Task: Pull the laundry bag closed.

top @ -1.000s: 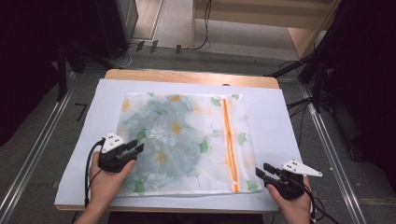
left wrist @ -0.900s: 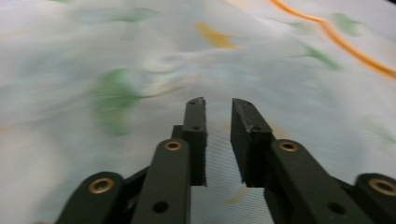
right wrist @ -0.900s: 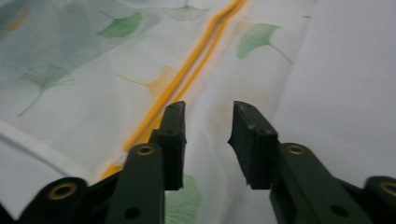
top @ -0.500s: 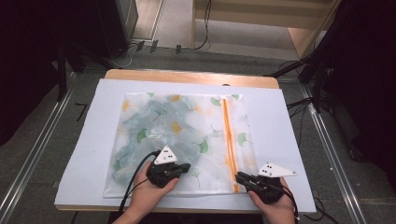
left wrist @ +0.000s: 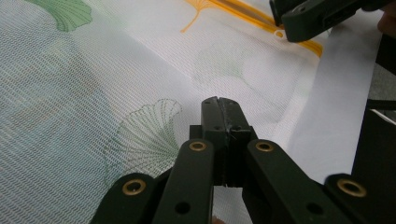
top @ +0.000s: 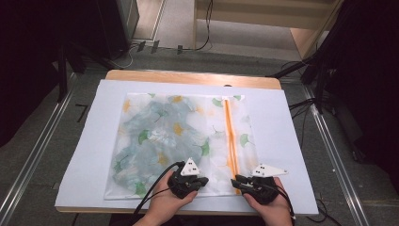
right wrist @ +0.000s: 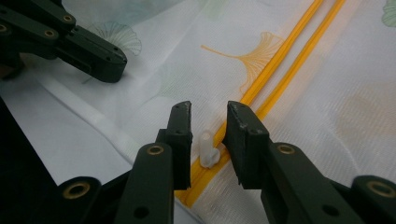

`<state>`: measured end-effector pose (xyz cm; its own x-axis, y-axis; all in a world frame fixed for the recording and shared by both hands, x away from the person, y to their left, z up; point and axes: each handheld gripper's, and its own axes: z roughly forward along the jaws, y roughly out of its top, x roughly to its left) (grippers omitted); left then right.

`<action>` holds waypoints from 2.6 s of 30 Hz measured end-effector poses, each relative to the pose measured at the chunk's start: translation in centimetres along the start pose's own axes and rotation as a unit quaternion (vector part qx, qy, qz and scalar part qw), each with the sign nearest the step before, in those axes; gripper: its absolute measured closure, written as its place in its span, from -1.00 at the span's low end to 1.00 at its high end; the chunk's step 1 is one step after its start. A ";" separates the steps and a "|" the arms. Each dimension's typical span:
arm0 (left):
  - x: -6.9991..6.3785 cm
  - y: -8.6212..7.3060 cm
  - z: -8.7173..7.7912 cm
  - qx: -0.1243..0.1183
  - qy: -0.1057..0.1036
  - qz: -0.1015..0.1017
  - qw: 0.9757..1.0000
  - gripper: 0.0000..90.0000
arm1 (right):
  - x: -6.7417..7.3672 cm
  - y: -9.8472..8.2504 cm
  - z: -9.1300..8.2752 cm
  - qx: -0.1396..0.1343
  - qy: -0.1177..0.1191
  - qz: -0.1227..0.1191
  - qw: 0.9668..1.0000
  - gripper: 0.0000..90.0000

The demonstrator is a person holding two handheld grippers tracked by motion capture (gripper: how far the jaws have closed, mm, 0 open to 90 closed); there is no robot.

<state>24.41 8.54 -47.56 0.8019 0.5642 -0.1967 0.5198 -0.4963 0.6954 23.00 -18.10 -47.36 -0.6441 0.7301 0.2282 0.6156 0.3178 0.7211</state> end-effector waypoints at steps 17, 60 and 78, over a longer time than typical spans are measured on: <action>0.3 -0.2 0.0 -0.004 -0.009 -0.004 1.000 1.00 | 0.2 -0.1 -0.3 -0.001 -0.021 -0.028 0.999 1.00; -3.9 1.4 2.7 -0.007 -0.038 0.021 0.999 1.00 | -0.7 0.6 0.6 0.011 0.010 0.012 1.000 1.00; -5.0 2.1 4.2 0.008 -0.049 0.034 0.998 1.00 | -1.0 0.7 1.2 0.016 0.010 0.025 1.000 1.00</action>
<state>22.73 1.89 -48.08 0.8597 0.4628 -0.2163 0.4677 -0.5426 0.6978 24.57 -17.89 -47.85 -0.6211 0.7336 0.2756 0.6609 0.3014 0.6873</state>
